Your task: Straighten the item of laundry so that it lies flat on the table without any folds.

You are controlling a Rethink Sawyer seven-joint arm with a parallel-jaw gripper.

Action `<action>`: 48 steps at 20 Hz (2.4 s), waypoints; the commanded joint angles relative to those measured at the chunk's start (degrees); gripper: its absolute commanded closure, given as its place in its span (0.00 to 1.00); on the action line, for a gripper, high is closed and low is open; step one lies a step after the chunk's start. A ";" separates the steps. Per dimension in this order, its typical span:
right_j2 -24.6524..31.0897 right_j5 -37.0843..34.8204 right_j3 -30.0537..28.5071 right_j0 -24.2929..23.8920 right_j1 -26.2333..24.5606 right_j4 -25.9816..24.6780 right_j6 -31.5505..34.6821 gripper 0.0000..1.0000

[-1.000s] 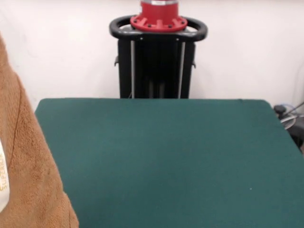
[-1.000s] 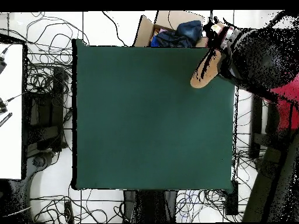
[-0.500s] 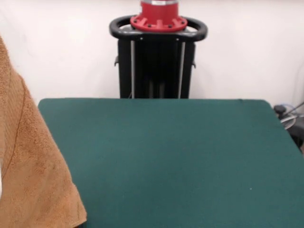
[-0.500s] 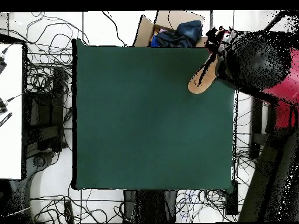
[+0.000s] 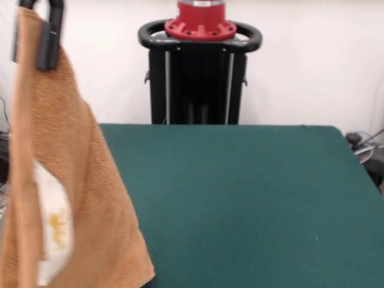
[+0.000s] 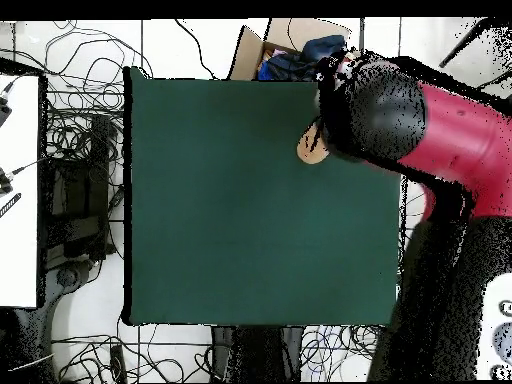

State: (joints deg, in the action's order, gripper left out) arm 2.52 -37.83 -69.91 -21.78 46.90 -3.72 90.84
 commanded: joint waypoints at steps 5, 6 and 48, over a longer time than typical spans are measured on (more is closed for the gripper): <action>-4.35 13.00 -12.84 6.70 -1.26 -4.32 14.83 1.00; -5.01 13.72 -12.91 7.37 -1.67 -4.26 15.52 1.00; -18.62 17.97 -27.72 26.38 -7.05 9.42 27.30 1.00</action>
State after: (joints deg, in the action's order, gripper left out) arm -15.44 -20.56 -89.97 2.40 41.49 2.49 99.83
